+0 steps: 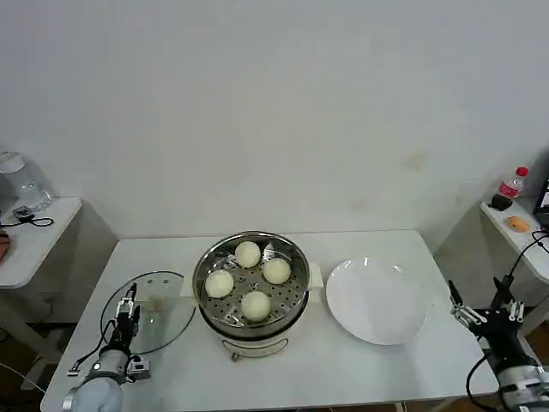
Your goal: Take steamed baozi put them in steamer then cover it.
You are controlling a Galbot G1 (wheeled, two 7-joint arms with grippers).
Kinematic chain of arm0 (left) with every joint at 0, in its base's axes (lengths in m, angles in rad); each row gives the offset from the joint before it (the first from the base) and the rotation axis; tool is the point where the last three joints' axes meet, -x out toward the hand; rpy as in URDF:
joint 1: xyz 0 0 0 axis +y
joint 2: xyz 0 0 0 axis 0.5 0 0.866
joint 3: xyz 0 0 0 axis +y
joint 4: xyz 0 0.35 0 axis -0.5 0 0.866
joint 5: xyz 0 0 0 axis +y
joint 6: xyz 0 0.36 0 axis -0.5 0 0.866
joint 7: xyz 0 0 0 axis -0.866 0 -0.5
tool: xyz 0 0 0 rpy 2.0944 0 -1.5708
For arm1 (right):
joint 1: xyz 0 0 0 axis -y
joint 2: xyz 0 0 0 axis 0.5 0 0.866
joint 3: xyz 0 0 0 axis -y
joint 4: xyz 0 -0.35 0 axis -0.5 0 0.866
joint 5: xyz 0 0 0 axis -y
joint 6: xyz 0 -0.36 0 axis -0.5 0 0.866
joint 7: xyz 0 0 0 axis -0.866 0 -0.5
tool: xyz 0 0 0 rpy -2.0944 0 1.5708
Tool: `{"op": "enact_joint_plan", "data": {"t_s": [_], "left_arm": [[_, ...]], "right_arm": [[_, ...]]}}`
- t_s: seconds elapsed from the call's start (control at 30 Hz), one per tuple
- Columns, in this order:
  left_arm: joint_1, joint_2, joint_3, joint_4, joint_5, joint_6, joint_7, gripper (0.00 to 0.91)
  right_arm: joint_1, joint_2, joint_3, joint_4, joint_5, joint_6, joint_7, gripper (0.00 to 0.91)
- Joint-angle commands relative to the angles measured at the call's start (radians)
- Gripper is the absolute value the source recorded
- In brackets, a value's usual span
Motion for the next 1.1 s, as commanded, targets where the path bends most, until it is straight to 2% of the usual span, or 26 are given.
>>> {"op": "enact_joint_plan", "data": {"t_s": [0.03,0.43,0.47,0.5,0.53,0.57,0.6,1.1], "left_arm": [[-0.083,0.011,0.017,0.088,0.017,-0.001,0.002,0.907],[-0.130,0.005,0.044,0.140,0.001,-0.008,-0.002,0.907],[-0.132,0.004,0.044,0.140,0.002,-0.009,-0.002,0.867],[-0.134,0.003,0.046,0.142,0.001,-0.009,-0.002,0.766],[-0.135,0.001,0.047,0.144,0.001,-0.011,-0.006,0.595],[-0.136,-0.001,0.046,0.147,0.001,-0.014,-0.007,0.181],[-0.137,-0.002,0.046,0.151,0.000,-0.016,-0.012,0.000],[-0.149,-0.019,0.046,0.184,0.011,-0.051,-0.016,0.000]], "right_arm": [[-0.011,0.010,0.016,0.000,0.003,0.003,-0.002,0.907],[-0.011,0.019,0.026,0.002,0.004,0.003,-0.003,0.907],[-0.012,0.020,0.026,0.003,0.004,0.003,-0.003,0.907],[-0.012,0.021,0.025,0.002,0.004,0.003,-0.003,0.907],[-0.013,0.022,0.025,0.002,0.003,0.004,-0.003,0.907],[-0.013,0.022,0.025,0.002,0.003,0.005,-0.003,0.907],[-0.013,0.023,0.025,0.001,0.004,0.005,-0.003,0.907],[-0.019,0.035,0.015,0.004,-0.003,0.010,-0.004,0.907]]}}
